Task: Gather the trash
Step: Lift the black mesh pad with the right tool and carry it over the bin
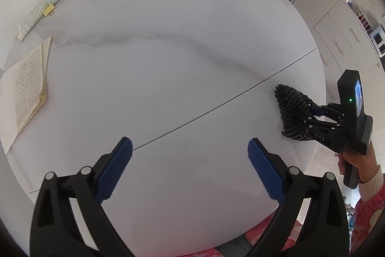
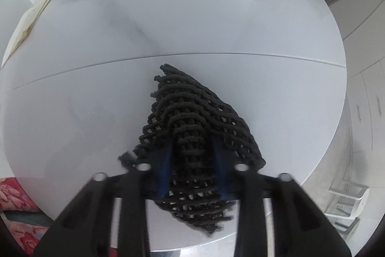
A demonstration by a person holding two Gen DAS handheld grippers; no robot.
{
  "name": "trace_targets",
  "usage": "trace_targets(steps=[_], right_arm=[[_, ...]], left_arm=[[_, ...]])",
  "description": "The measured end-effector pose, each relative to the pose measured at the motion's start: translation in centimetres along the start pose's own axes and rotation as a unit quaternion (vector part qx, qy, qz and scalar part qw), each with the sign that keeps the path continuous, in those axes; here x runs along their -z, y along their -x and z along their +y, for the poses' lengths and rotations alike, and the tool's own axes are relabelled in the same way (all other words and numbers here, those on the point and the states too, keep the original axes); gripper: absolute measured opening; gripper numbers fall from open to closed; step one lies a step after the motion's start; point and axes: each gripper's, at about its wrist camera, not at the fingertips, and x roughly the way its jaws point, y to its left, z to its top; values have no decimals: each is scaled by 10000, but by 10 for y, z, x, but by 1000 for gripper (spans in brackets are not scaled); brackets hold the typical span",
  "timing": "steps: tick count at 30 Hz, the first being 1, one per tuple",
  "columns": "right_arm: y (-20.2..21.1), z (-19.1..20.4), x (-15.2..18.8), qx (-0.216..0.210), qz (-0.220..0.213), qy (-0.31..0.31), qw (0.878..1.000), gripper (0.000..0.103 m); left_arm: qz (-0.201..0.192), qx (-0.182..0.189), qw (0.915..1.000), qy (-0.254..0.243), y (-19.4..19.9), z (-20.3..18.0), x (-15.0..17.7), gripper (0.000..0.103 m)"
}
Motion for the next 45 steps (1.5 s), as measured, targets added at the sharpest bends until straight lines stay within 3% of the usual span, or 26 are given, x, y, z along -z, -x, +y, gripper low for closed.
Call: trace_targets(steps=[6, 13, 21, 30, 35, 41, 45], right_arm=[[3, 6, -3, 35, -32, -126, 9999, 22], [30, -6, -8, -242, -396, -351, 9983, 22], [67, -18, -6, -637, -895, -797, 9908, 22], [112, -90, 45, -707, -1223, -949, 9854, 22], [130, -129, 72, -607, -1379, -943, 9841, 22], [150, -193, 106, -597, -1589, -936, 9810, 23], [155, -221, 117, -668, -1623, -857, 9807, 23]], left_arm=[[-51, 13, 10000, -65, 1, 3, -4, 92], [-127, -58, 9996, -240, 6, -6, -7, 92], [-229, 31, 9979, -601, 11, -47, -16, 92], [-331, 152, 9938, -1054, 9, -149, -16, 92], [-244, 394, 9936, -1026, 1, -216, -14, 92], [-372, 387, 9920, -1138, -3, -301, -8, 92], [-354, 391, 9927, -1084, -6, -338, -1, 92]])
